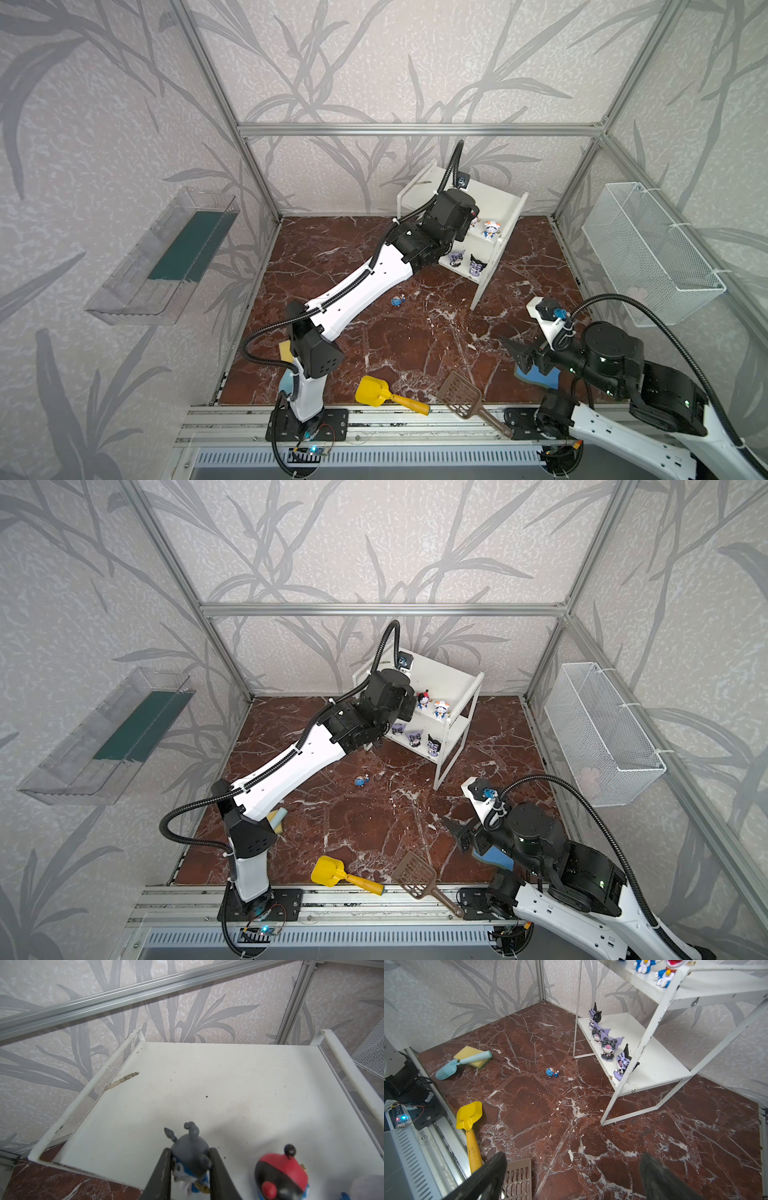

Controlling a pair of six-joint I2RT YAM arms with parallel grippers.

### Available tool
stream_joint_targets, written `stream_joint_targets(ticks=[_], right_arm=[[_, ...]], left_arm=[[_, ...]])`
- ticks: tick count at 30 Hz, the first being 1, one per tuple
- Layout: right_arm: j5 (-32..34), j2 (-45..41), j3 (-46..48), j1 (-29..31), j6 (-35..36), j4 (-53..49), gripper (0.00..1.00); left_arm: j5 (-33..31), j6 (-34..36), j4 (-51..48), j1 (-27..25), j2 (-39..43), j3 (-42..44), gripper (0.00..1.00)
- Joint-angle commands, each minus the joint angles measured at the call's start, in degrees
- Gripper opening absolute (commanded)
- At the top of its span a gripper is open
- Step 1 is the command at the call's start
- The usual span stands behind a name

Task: Place and organize the plastic toys onto the shelf
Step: 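Lower the Doraemon beside the red-hooded Doraemon on the upper tier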

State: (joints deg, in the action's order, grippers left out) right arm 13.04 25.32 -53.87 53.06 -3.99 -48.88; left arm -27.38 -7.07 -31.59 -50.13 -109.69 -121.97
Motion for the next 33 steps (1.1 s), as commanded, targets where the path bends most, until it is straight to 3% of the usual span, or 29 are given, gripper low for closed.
stream_joint_targets(ticks=[1, 30, 33], right_arm=[[0.4, -0.7, 0.5, -0.2, 0.5, -0.9, 0.99], [0.0, -1.2, 1.9, -0.2, 0.2, -0.2, 0.99], [-0.2, -1.0, 1.9, -0.2, 0.2, -0.2, 0.99]], left_arm=[[-0.5, -0.7, -0.3, 0.4, 2.0, 1.0, 0.26], [0.0, 0.6, 1.5, 0.3, 4.6, 1.7, 0.44], [0.6, 1.2, 2.1, 0.4, 5.0, 1.7, 0.51]])
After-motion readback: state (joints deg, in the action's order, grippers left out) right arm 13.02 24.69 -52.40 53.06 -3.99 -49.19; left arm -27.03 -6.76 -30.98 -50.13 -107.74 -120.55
